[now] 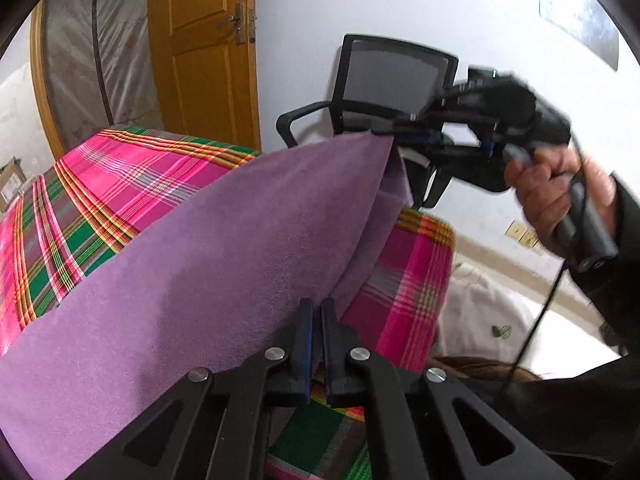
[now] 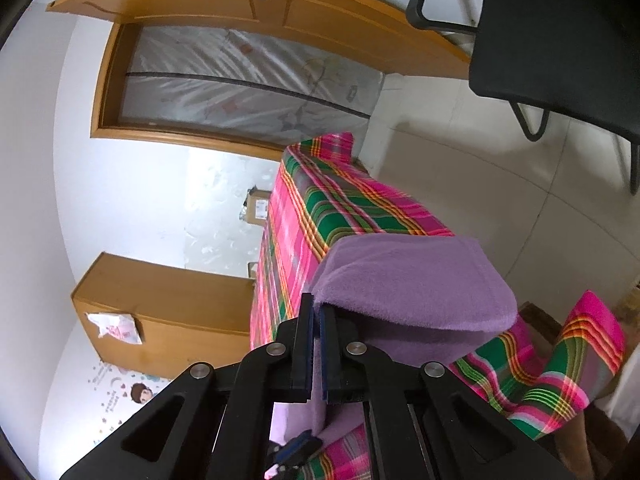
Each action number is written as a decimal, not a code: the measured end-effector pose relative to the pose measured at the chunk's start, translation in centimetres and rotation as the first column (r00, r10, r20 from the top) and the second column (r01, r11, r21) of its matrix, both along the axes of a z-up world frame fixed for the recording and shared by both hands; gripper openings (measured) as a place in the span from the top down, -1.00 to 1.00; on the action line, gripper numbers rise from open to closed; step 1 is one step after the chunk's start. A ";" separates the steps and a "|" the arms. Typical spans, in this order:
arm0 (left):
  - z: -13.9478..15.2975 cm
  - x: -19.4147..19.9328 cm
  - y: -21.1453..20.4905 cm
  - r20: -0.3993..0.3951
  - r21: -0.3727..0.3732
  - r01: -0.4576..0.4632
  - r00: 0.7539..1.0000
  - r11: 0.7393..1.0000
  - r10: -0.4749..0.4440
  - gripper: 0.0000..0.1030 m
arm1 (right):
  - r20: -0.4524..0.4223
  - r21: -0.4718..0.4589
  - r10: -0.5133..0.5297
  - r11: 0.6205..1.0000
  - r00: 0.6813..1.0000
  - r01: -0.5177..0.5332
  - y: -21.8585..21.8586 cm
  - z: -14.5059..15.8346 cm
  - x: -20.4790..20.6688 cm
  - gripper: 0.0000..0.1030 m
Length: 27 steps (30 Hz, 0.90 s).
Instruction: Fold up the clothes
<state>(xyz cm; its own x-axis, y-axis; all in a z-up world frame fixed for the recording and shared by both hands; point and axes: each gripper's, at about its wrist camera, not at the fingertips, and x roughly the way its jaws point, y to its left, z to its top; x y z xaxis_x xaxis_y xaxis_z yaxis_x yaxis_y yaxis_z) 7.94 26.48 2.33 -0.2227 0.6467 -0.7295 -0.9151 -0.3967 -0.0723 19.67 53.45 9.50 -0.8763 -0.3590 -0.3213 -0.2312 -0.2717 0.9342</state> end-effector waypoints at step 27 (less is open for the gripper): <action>0.0 -0.2 -0.4 0.056 0.024 0.000 0.998 1.000 -0.001 0.96 | 0.114 -0.012 -0.053 0.998 0.992 0.054 0.2 -3.8 2.1 0.96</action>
